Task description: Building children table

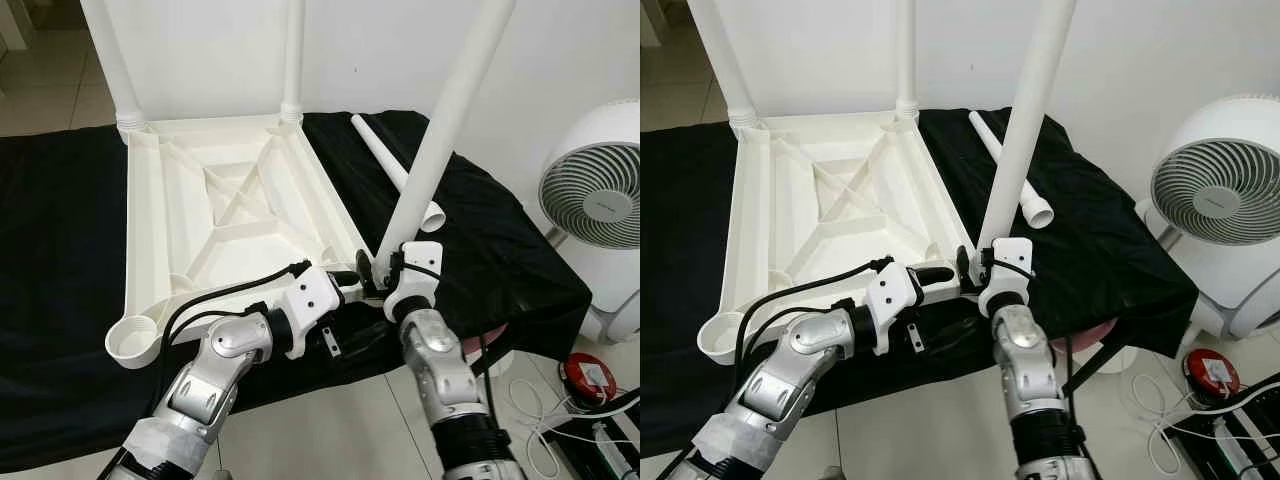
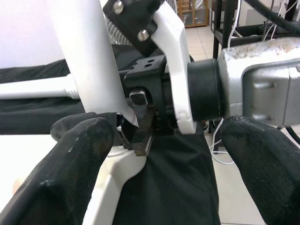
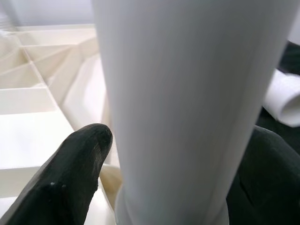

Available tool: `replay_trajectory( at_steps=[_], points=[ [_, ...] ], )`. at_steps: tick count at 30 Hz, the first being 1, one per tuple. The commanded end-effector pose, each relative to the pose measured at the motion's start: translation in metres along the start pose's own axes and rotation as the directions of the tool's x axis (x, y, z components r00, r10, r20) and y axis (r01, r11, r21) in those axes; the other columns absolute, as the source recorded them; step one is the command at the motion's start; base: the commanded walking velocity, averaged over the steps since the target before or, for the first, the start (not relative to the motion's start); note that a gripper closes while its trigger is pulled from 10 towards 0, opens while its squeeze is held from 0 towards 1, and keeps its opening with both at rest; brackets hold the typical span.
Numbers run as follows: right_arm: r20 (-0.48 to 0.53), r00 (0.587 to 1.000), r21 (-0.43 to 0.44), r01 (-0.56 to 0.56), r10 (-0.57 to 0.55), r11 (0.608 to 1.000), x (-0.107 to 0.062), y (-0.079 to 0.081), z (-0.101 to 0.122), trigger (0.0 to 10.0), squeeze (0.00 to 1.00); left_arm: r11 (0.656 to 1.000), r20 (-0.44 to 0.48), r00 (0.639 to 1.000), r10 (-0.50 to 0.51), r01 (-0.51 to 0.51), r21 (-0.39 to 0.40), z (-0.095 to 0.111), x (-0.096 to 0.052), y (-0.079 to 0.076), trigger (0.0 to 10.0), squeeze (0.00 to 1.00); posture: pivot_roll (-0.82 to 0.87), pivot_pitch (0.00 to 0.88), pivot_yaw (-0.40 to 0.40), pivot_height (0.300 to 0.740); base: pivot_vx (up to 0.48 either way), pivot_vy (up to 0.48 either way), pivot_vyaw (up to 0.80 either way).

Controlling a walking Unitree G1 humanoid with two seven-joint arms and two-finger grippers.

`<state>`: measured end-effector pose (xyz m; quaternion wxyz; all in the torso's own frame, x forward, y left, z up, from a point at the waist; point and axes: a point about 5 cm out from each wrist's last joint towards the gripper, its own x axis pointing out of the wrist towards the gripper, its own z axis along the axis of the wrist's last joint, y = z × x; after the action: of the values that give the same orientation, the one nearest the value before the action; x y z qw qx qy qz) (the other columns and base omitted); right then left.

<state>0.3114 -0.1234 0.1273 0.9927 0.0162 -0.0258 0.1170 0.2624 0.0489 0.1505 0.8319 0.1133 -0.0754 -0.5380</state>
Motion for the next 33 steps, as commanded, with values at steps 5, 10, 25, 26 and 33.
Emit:
replay_trajectory(
  at_steps=[5, 10, 25, 26, 33],
  points=[
    [-0.006, 0.99, -0.001, -0.138, 0.138, 0.99, 0.002, -0.004, 0.005, 10.0, 0.0, 0.999, -0.003, 0.999, 0.032, -0.032, 0.013, 0.001, 0.003, 0.004, 10.0, 0.0, -0.02, 0.0, -0.058, 0.74, 0.0, 0.0, 0.0],
    [0.013, 0.978, -0.041, -0.205, 0.206, 0.978, 0.003, -0.01, 0.011, 10.0, 0.0, 0.999, 0.005, 0.999, 0.039, -0.039, 0.027, 0.004, 0.005, 0.007, 10.0, 0.0, -0.08, 0.0, -0.076, 0.74, 0.0, 0.0, 0.0],
    [0.022, 0.971, -0.067, -0.238, 0.24, 0.969, 0.004, -0.014, 0.015, 10.0, 0.0, 0.999, 0.01, 1.0, 0.017, -0.018, 0.046, 0.009, 0.002, 0.016, 10.0, 0.0, -0.19, 0.016, 0.056, 0.74, 0.0, 0.0, 0.0],
    [0.022, 0.971, -0.067, -0.236, 0.238, 0.969, 0.003, -0.014, 0.014, 10.0, 0.0, 0.999, 0.009, 1.0, 0.016, -0.017, 0.045, 0.009, 0.002, 0.016, 10.0, 0.0, -0.19, 0.016, 0.056, 0.74, 0.0, 0.0, 0.0],
    [0.017, 0.973, -0.065, -0.23, 0.231, 0.971, 0.0, -0.016, 0.011, 10.0, 0.0, 0.999, 0.007, 1.0, -0.002, 0.002, 0.038, 0.008, 0.001, 0.014, 10.0, 0.0, -0.19, 0.022, 0.066, 0.74, 0.0, 0.0, 0.0]
  ],
)
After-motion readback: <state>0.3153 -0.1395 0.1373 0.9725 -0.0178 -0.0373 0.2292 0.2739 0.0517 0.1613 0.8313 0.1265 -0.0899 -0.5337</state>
